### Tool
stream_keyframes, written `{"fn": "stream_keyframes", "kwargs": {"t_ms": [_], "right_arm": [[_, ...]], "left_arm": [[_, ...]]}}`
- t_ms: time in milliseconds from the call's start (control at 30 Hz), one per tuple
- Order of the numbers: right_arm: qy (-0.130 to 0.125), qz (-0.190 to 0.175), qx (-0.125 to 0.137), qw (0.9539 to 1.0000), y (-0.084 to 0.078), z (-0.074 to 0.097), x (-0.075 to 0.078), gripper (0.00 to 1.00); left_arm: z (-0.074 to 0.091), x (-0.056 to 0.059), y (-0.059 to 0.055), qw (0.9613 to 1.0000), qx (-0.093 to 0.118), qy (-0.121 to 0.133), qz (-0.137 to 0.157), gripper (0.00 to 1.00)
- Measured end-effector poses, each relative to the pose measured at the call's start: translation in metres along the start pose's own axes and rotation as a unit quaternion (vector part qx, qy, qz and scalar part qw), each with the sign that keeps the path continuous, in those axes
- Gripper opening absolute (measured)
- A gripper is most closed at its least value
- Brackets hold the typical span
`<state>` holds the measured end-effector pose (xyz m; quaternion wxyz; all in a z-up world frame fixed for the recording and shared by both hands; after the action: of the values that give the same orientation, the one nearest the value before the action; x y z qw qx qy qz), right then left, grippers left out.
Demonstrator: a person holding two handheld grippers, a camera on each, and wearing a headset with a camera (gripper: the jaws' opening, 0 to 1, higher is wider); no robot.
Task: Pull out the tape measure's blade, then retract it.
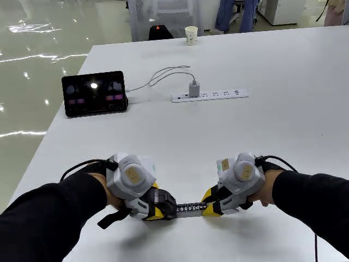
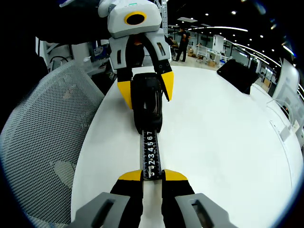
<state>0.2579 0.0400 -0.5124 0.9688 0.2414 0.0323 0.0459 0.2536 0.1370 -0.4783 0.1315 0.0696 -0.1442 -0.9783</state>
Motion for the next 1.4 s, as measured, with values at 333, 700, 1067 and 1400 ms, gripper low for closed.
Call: {"fn": "stream_keyframes", "kwargs": {"t_ms": [333, 700, 1067, 1400], "right_arm": [[-0.001, -0.001, -0.001, 1.0, -0.004, 0.001, 0.0, 0.11], [-0.001, -0.001, -0.002, 1.0, -0.009, 0.004, 0.001, 0.1], [-0.002, 0.0, -0.003, 1.0, -0.014, 0.006, 0.001, 0.11], [-0.002, 0.0, -0.004, 1.0, -0.02, 0.009, 0.002, 0.11]], "left_arm": [[0.0, 0.001, 0.0, 1.0, 0.0, 0.0, -0.002, 0.3], [-0.001, 0.001, 0.0, 1.0, -0.002, 0.0, -0.003, 0.3], [-0.001, 0.001, 0.0, 1.0, -0.001, 0.0, -0.002, 0.3], [-0.001, 0.001, 0.0, 1.0, -0.001, 0.0, -0.002, 0.3]]}}
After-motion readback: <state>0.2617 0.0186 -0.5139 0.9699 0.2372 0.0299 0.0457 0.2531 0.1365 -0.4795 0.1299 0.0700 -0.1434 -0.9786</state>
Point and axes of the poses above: the centre of the closed fingertips' face, and the gripper's own axes: z roughly backward along the fingers, x roughly to its right, y roughly out of its top, the point moved 1 cm from there along z, roughly backward along the fingers, and after that the axes turned 14 degrees about -x, right-handed, at the moved point
